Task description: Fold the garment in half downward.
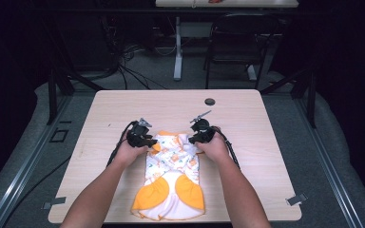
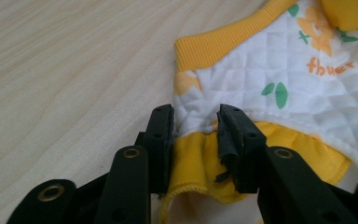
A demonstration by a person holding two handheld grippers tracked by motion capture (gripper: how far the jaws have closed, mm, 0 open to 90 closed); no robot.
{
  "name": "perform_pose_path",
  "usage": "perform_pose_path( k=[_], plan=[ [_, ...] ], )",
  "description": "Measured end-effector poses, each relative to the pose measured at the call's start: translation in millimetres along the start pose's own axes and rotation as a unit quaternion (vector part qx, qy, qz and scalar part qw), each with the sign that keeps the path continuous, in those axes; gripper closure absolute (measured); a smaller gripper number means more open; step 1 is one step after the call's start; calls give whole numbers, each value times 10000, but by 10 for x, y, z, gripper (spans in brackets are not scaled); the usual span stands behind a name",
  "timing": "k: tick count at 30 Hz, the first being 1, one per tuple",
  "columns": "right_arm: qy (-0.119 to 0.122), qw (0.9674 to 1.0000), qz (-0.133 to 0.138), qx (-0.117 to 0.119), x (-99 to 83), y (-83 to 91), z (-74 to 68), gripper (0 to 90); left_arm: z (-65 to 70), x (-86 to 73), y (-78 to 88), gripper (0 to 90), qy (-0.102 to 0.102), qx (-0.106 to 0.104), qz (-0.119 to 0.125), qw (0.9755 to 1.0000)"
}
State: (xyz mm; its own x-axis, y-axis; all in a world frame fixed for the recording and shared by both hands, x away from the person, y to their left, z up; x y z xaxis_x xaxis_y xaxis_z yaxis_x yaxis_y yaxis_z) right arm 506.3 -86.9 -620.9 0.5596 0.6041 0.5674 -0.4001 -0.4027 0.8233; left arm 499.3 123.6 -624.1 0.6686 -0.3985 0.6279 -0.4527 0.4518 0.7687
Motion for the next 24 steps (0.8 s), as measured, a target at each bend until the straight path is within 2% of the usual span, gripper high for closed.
perform_pose_path(
  k=[2, 6, 7, 8, 12, 14, 16, 18, 19, 20, 24],
  plan=[
    [-8, 10000, 22, 65, -3, 3, -7, 715, -2, -5, 2, 671, 53, -74, 3, 10000],
    [-3, 9999, 2, 171, -4, 4, -29, 783, -5, -9, 0, 680, 54, -83, 62, 9999],
    [-85, 9998, 95, 140, 4, -8, -41, 794, 2, -12, 2, 700, 64, -125, 54, 9999],
    [-35, 9998, 10, 210, -1, 4, -47, 805, 8, -13, 1, 720, 89, -127, 76, 9999],
    [17, 9997, -19, 244, 0, 7, -73, 848, 23, -19, 3, 790, 118, -200, 78, 9997],
    [72, 9998, -5, 181, 4, 5, -87, 866, 28, -20, 4, 821, 102, -216, 73, 9997],
    [204, 9998, 23, 74, 9, 3, -114, 871, 27, -20, 7, 832, 188, -230, 64, 9995],
    [320, 9995, -59, 24, 8, 14, -118, 874, 29, -16, 7, 837, 197, -197, 60, 9996],
    [204, 9997, 160, -13, 26, -15, -145, 875, 30, -15, 12, 838, 181, -180, 24, 9997],
    [409, 9991, -77, -40, 16, 18, -126, 875, 31, -12, 14, 840, 166, -154, 13, 9997],
    [636, 9978, -109, -165, 38, 52, -133, 877, 33, 8, 43, 845, 114, -73, -6, 9999]
  ],
)
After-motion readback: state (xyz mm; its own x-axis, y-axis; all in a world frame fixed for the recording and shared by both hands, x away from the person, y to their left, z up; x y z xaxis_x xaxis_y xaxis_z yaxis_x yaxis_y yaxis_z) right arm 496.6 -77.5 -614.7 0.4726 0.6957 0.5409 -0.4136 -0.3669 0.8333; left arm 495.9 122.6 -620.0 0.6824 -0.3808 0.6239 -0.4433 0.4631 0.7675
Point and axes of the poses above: each handheld gripper's, and its own axes: y roughly backward along the jaws, x roughly out of its top, z roughly to its right, the point moved 7 cm from there along -y, roughly forward along the jaws, and after that the axes turned 9 degrees about y, right-handed, at the moved point
